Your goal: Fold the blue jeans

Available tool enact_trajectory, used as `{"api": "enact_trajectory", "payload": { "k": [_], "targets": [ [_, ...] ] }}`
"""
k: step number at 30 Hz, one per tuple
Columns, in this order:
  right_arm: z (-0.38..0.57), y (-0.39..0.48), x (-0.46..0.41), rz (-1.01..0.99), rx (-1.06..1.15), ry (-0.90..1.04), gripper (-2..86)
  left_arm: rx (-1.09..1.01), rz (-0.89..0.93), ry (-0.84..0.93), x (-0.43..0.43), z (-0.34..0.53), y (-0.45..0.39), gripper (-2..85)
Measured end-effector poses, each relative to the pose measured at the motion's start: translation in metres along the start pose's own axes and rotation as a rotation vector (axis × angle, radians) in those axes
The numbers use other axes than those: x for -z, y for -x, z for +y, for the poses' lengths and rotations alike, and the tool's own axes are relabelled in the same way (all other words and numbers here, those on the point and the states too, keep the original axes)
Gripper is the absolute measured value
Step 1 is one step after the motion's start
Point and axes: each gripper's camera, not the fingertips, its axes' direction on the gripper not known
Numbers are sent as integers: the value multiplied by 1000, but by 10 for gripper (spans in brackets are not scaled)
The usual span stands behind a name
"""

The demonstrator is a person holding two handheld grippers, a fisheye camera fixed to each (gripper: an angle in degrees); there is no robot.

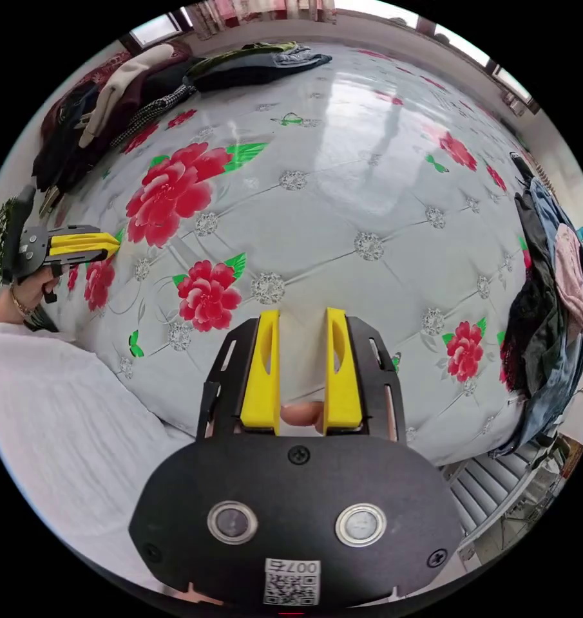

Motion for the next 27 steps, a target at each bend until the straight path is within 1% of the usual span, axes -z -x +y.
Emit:
{"api": "enact_trajectory", "payload": {
  "k": [4, 5, 6, 7, 9, 10, 12, 13, 15, 16, 17, 18, 19, 20, 21, 22, 23, 24, 26, 27],
  "targets": [
    [8, -12, 6, -82, -40, -69, 74, 98, 15, 66, -4, -19, 9, -3],
    [12, -22, 8, -148, -45, -90, 70, 154, 12, 78, -5, -22, 11, -2],
    [14, -36, 10, -231, -61, -95, 66, 188, 13, 81, -5, -24, 12, -2],
    [15, -45, 11, -255, -81, -94, 64, 258, 16, 82, -6, -25, 16, -2],
    [25, -90, 28, -258, -161, -170, 60, 346, 17, 84, -6, -27, 20, -3],
    [28, -103, 35, -238, -172, -198, 59, 407, 17, 89, -6, -29, 23, -4],
    [46, -170, 72, -58, -244, -324, 58, 492, 11, 95, -5, -31, 27, -6],
    [52, -191, 83, -10, -282, -350, 58, 539, 2, 98, -4, -32, 29, -7],
    [79, -288, 128, 159, -489, -472, 60, 598, -19, 102, -3, -33, 31, -8],
    [87, -314, 140, 199, -540, -498, 61, 648, -32, 112, -1, -34, 34, -9],
    [100, -362, 161, 276, -638, -524, 64, 727, -24, 118, 0, -33, 39, -9],
    [110, -406, 180, 350, -717, -528, 67, 775, -2, 126, 1, -33, 43, -9],
    [114, -426, 188, 384, -746, -526, 69, 856, 95, 139, 2, -32, 49, -9],
    [120, -462, 200, 443, -785, -511, 73, 878, 288, 109, -1, -33, 52, -10],
    [123, -495, 208, 487, -823, -476, 75, 895, 379, 77, -3, -34, 51, -10],
    [124, -510, 210, 498, -843, -456, 76, 926, 506, -3, -4, -37, 46, -10],
    [125, -539, 211, 501, -880, -410, 77, 937, 560, -66, -2, -41, 39, -10],
    [127, -564, 209, 494, -927, -365, 78, 941, 562, -83, -1, -44, 35, -10],
    [127, -592, 201, 441, -957, -292, 78, 906, 538, -41, -2, -61, 21, -10],
    [123, -603, 189, 406, -929, -237, 77, 878, 538, -17, -3, -67, 17, -10]
  ]
}}
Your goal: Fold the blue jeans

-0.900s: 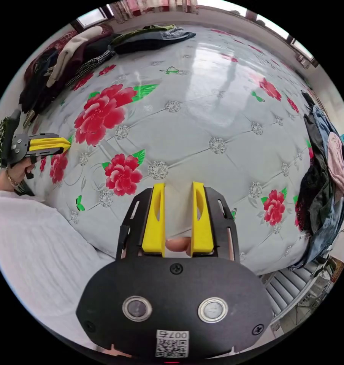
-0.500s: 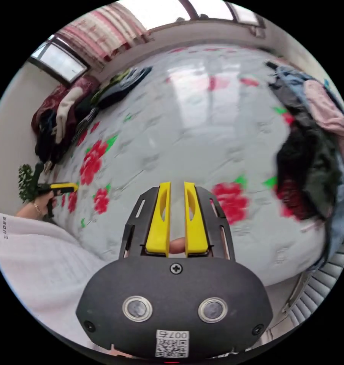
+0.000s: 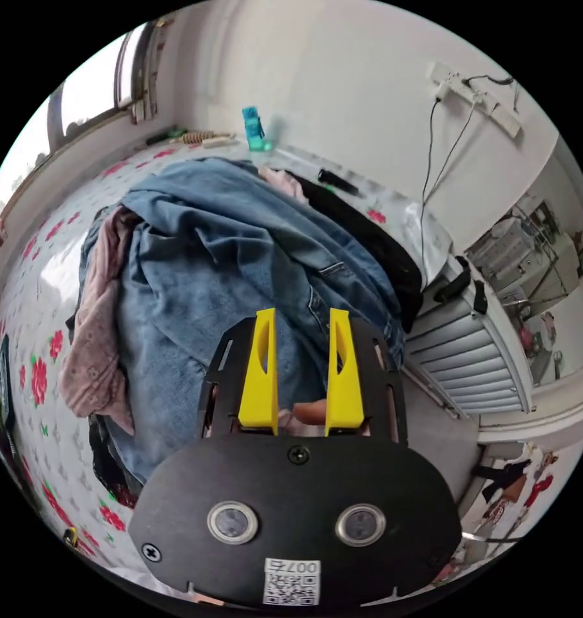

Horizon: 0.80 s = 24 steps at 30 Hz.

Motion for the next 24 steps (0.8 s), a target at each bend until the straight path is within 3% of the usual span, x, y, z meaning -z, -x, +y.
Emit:
{"api": "enact_trajectory", "payload": {
  "k": [4, 10, 13, 17, 24],
  "targets": [
    [-6, 10, -27, 72, 97, 118, 59, -169, -103, 108, -11, -5, -35, -10],
    [8, -28, 29, 30, -60, -40, 8, -261, -9, 88, 4, -1, -46, -10],
    [39, -48, 77, -88, -32, -173, 2, -338, 26, 51, 20, 10, -45, -10],
    [89, -47, 161, -486, 98, -360, -1, -447, 79, -7, 47, 31, -39, -10],
    [198, 107, 292, -783, 591, -481, -2, -562, 243, -137, 101, 73, -11, -8]
  ]
}}
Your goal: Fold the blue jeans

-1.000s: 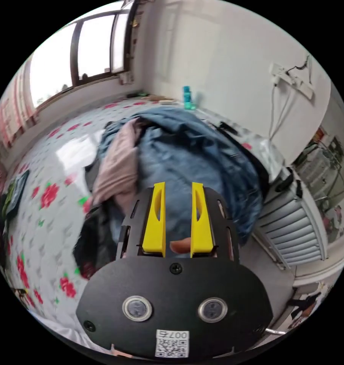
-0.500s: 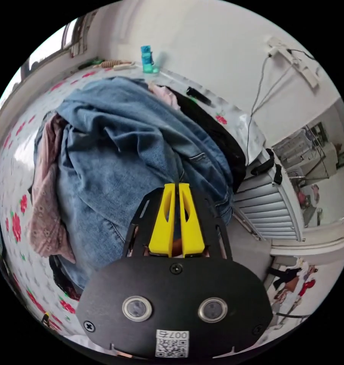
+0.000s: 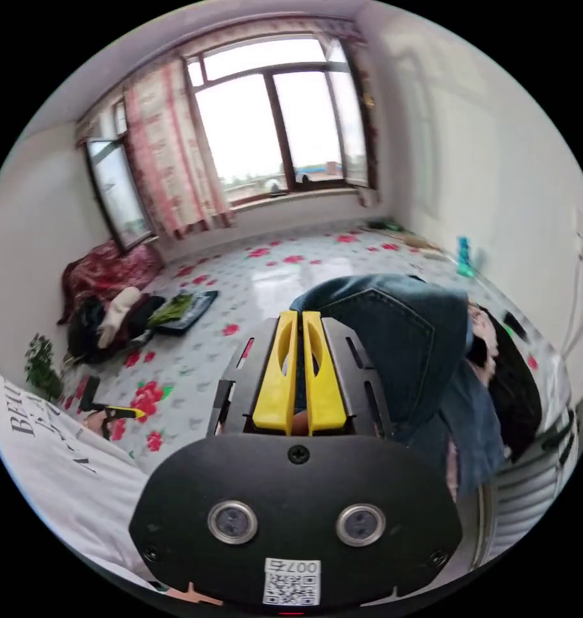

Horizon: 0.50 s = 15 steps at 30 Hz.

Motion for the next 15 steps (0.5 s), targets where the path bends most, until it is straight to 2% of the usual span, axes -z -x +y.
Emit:
{"api": "enact_trajectory", "payload": {
  "k": [4, 6, 9, 12, 15],
  "targets": [
    [11, 116, -24, -275, 149, 12, -1, -48, 13, -144, 61, 44, 2, 3],
    [33, 194, -55, -557, 193, 57, 0, -41, 0, -206, 89, 68, 9, 26],
    [71, 295, -116, -836, 199, 190, 6, 6, -62, -320, 135, 113, 30, 57],
    [109, 358, -152, -942, 182, 254, 18, 130, -113, -394, 177, 159, 60, 62],
    [140, 380, -175, -859, 216, 347, 35, 216, -204, -436, 212, 200, 80, 63]
  ]
}}
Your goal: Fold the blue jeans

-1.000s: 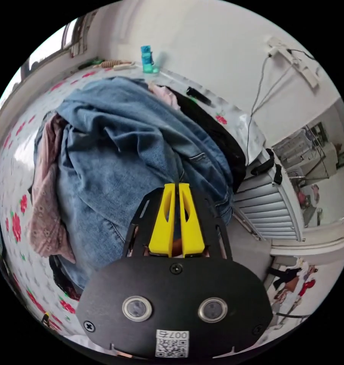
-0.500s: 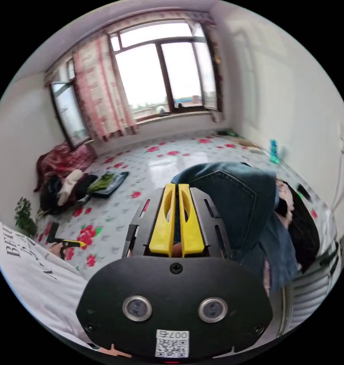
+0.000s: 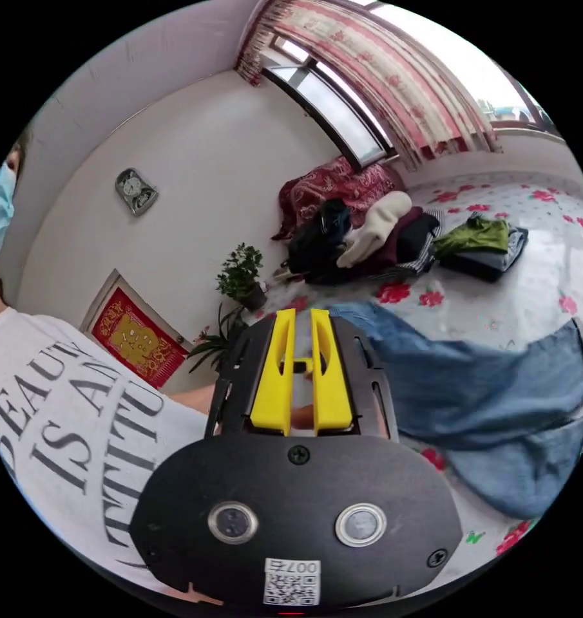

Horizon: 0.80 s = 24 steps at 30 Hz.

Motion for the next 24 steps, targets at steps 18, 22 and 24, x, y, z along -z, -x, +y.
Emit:
{"api": "enact_trajectory", "payload": {
  "k": [18, 22, 24],
  "targets": [
    [6, -243, 13, 659, -487, 94, 100, 159, -397, 6, 17, -83, 55, 87],
    [-24, -306, -19, 714, -527, 154, 101, 249, -496, 116, -5, -95, 67, 108],
    [-32, -349, -45, 736, -570, 240, 99, 344, -485, 88, 2, -89, 69, 117]
  ]
}}
